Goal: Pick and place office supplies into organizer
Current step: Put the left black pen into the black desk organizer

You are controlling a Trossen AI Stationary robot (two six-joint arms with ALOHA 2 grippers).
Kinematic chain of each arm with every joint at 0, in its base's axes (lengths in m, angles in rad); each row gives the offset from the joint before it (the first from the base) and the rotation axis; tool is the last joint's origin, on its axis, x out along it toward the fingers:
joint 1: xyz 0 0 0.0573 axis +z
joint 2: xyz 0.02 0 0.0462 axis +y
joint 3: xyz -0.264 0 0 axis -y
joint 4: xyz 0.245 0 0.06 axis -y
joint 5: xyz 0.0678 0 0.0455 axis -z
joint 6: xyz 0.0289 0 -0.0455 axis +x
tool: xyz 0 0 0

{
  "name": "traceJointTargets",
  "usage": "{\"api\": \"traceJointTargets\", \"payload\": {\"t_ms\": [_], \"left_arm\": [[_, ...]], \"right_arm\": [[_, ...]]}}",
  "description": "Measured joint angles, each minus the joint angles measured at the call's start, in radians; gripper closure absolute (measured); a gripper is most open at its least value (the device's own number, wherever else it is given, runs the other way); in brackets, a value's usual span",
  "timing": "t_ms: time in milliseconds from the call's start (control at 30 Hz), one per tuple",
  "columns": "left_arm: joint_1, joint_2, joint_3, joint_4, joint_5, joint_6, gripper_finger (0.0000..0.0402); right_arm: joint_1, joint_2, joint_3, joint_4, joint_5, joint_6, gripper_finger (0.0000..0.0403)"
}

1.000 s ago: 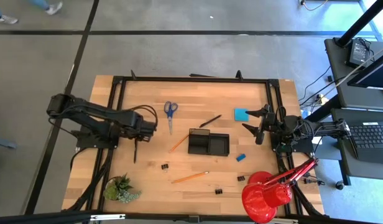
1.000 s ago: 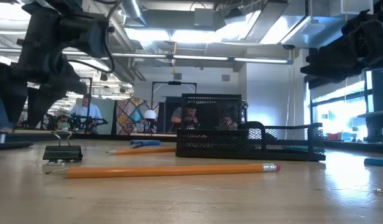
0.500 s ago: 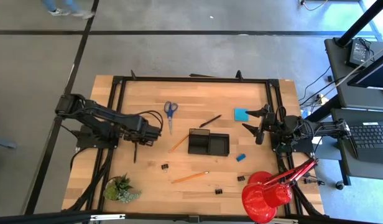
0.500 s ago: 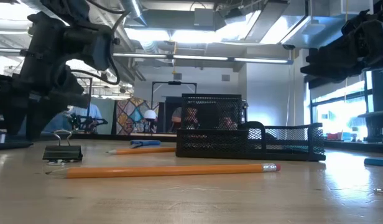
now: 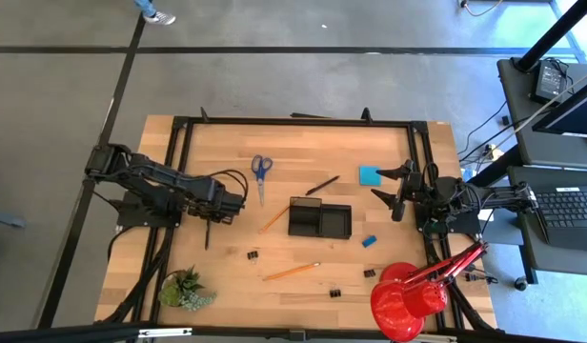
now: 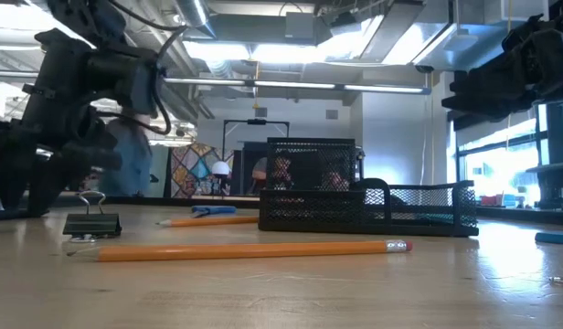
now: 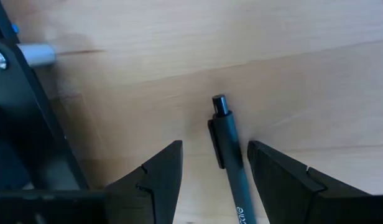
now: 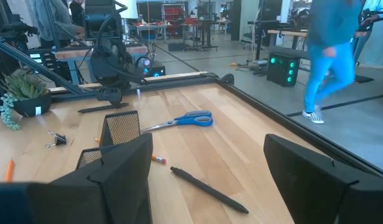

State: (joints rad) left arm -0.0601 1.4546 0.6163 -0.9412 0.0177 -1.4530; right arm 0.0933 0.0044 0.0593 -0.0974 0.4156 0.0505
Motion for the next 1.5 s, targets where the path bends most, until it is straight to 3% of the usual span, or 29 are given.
{"api": "traceJointTargets", "payload": {"t_ms": [400, 867, 1500], "left_arm": [[0.033, -0.003, -0.005, 0.015, 0.009, 0.113, 0.0220], [0.063, -0.002, -0.008, 0.046, 0.031, 0.159, 0.0277], [0.064, -0.001, -0.008, 0.086, 0.065, 0.276, 0.0280]], "right_arm": [[0.000, 0.000, 0.000, 0.000, 0.000, 0.001, 0.0092], [0.000, 0.000, 0.000, 0.000, 0.000, 0.001, 0.0092], [0.000, 0.000, 0.000, 0.000, 0.000, 0.013, 0.0092]]}}
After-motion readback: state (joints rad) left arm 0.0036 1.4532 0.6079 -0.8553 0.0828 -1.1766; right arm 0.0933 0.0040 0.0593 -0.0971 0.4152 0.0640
